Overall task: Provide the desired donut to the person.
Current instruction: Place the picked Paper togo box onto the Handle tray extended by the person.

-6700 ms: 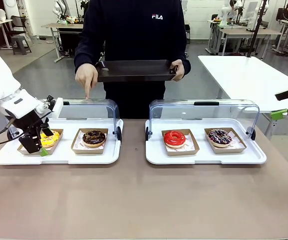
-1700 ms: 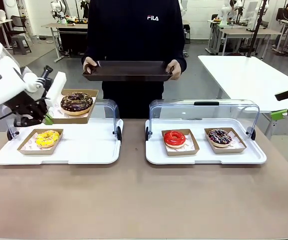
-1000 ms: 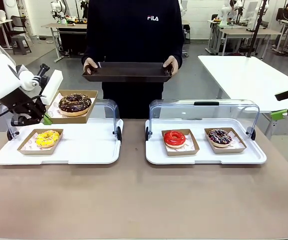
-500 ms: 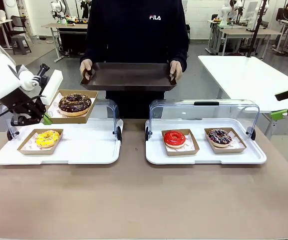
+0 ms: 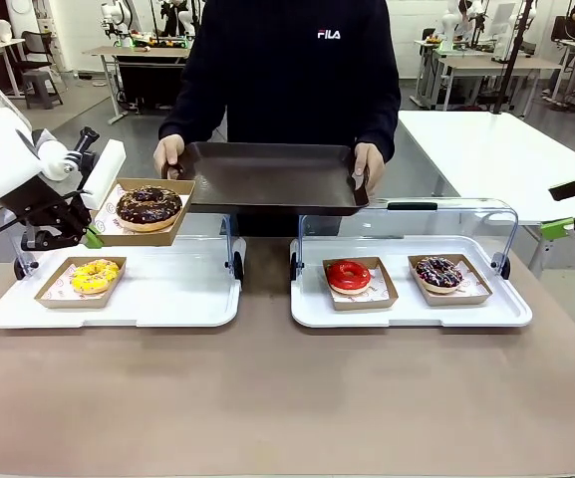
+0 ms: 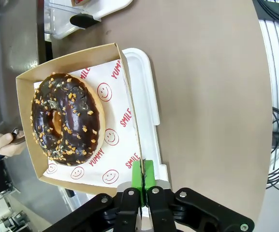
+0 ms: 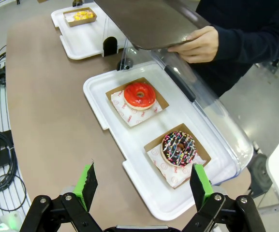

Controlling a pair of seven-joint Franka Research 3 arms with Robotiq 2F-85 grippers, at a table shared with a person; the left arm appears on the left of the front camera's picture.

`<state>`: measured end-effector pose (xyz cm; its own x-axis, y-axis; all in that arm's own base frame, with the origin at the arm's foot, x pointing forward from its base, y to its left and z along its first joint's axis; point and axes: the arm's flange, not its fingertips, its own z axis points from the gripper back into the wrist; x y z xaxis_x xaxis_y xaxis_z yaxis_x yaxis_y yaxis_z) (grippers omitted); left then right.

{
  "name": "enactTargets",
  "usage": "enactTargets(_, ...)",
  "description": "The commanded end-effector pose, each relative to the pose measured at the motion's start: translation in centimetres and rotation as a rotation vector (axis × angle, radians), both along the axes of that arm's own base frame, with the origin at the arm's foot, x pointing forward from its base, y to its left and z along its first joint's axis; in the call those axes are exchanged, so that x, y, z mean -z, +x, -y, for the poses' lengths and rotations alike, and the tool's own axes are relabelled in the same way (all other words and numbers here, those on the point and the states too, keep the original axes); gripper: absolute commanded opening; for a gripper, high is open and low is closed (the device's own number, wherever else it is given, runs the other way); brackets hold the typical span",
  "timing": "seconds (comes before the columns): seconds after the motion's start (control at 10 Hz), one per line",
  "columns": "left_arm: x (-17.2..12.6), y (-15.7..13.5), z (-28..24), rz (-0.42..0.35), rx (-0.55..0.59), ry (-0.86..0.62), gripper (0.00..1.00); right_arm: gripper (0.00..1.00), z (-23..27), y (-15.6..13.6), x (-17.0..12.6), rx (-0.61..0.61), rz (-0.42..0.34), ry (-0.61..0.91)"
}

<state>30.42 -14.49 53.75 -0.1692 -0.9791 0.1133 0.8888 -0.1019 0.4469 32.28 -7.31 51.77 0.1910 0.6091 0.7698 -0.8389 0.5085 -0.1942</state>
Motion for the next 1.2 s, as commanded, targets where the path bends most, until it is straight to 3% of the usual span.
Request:
enactTargets(0.0, 0.1, -0.2, 0.3, 0.014, -0.021, 0.004, 0.0, 1.0, -0.1, 0.2, 0.1, -0.009, 0.006, 0.02)
enactTargets(0.8, 0.0, 0.0, 0.0, 0.0, -0.001, 0.0, 0.02, 1.0, -0.1, 0.2, 0.1, -0.009, 0.006, 0.02)
enactTargets(0.9, -2.5, 2.1, 2.2, 0.015, -0.126, -0.117, 0.02, 1.0, -0.1, 0.2, 0.1, -0.009, 0.006, 0.02)
enactTargets(1.1, -6.0, 6.0, 3.9, -0.006, -0.174, -0.182, 0.02, 1.0, -0.1, 0.2, 0.1, -0.009, 0.006, 0.02)
